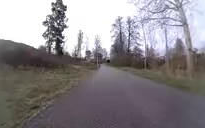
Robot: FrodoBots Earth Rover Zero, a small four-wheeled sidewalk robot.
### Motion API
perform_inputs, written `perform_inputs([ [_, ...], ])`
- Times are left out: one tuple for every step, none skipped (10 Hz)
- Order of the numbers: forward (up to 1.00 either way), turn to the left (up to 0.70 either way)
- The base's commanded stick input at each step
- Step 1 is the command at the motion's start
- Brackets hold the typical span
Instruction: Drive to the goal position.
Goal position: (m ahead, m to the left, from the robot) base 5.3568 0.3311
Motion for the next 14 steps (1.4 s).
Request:
perform_inputs([
  [0.70, 0.00],
  [0.70, 0.00],
  [0.70, 0.00],
  [0.70, 0.00],
  [0.70, 0.00],
  [0.70, 0.00],
  [0.70, 0.00],
  [0.70, 0.00],
  [0.70, 0.00],
  [0.70, 0.00],
  [0.70, 0.00],
  [0.70, 0.00],
  [0.70, 0.00],
  [0.70, -0.04],
])
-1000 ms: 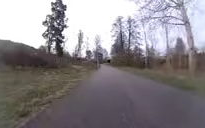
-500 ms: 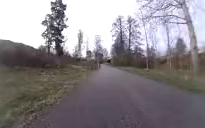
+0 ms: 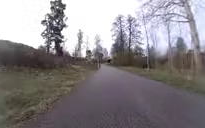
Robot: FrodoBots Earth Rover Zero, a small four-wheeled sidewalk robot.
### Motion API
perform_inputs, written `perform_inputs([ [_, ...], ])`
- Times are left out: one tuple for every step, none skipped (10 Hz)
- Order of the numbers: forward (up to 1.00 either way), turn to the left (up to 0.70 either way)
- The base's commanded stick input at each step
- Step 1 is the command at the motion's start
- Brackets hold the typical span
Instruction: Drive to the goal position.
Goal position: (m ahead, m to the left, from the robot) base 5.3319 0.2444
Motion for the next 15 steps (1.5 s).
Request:
perform_inputs([
  [0.70, -0.11],
  [0.70, -0.17],
  [0.70, -0.23],
  [0.70, -0.22],
  [0.70, -0.08],
  [0.70, 0.00],
  [0.70, 0.00],
  [0.70, 0.00],
  [0.70, 0.00],
  [0.70, 0.00],
  [0.70, 0.00],
  [0.70, 0.00],
  [0.70, 0.00],
  [0.70, 0.00],
  [0.70, 0.00],
])
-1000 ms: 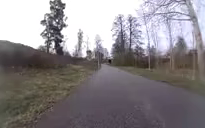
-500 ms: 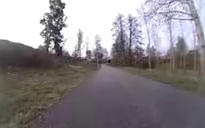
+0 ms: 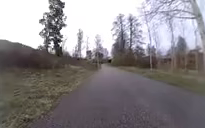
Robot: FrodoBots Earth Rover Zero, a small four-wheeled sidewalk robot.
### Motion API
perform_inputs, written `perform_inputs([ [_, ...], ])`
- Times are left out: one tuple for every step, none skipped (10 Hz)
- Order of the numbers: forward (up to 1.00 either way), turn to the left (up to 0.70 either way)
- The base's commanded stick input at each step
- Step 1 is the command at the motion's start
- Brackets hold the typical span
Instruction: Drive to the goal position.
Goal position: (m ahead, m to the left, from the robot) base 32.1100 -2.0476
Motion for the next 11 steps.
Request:
perform_inputs([
  [0.70, 0.00],
  [0.70, 0.00],
  [0.70, 0.00],
  [0.70, 0.00],
  [0.70, 0.00],
  [0.70, 0.00],
  [0.70, 0.00],
  [0.70, 0.00],
  [0.70, 0.00],
  [0.70, 0.00],
  [0.70, 0.00],
])
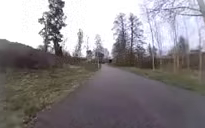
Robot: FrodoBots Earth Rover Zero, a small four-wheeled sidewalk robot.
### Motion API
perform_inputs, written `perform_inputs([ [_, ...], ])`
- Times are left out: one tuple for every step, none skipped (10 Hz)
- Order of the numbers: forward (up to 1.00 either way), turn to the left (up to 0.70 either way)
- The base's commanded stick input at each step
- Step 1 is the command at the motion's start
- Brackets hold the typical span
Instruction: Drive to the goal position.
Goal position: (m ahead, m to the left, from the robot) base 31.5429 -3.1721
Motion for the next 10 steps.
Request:
perform_inputs([
  [0.70, 0.00],
  [0.70, 0.00],
  [0.70, 0.00],
  [0.70, 0.00],
  [0.70, 0.00],
  [0.70, 0.00],
  [0.70, 0.00],
  [0.70, 0.00],
  [0.70, 0.00],
  [0.70, 0.00],
])
